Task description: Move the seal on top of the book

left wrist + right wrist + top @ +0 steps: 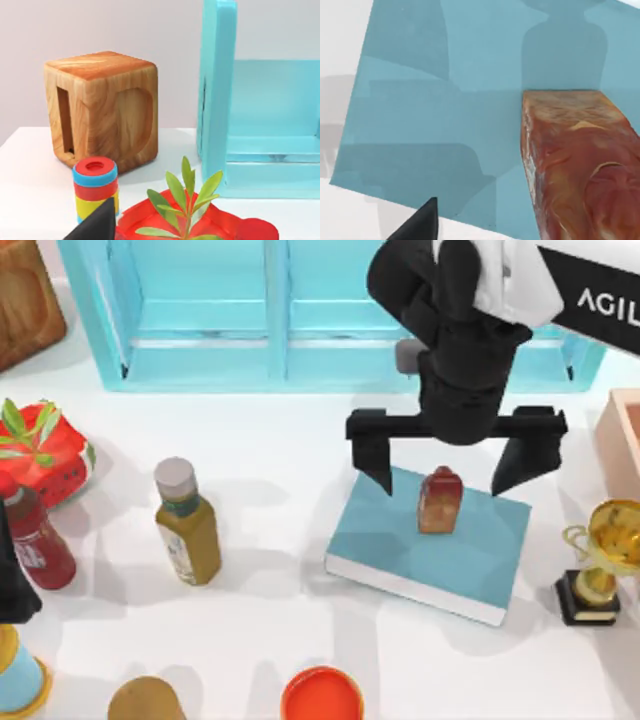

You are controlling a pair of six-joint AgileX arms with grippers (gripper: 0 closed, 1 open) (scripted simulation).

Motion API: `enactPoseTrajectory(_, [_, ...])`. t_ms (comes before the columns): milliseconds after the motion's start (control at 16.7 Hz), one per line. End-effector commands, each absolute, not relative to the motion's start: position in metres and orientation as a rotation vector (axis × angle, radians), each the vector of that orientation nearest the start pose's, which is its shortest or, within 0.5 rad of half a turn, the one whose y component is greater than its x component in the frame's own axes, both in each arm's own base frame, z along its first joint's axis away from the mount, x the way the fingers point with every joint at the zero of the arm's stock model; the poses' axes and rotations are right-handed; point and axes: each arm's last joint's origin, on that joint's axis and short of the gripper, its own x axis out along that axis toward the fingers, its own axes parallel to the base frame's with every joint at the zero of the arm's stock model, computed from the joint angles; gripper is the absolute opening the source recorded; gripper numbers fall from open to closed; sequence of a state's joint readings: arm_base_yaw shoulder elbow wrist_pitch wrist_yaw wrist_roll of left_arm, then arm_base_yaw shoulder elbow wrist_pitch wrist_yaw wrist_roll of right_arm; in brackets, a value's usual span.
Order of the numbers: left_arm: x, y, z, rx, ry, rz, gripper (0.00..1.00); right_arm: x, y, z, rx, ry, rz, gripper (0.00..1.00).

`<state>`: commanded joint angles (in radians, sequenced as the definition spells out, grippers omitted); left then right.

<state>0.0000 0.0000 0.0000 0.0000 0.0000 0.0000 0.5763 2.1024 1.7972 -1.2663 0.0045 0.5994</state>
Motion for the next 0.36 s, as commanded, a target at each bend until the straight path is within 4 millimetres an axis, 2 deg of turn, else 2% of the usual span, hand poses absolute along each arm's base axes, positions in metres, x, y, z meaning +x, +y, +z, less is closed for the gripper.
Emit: enactPoseTrajectory(360, [0.106, -0.001, 0.16, 0.0, 0.0, 0.0, 1.0, 0.342, 0.228, 0.229, 0.01, 1.569, -0.013, 1.0])
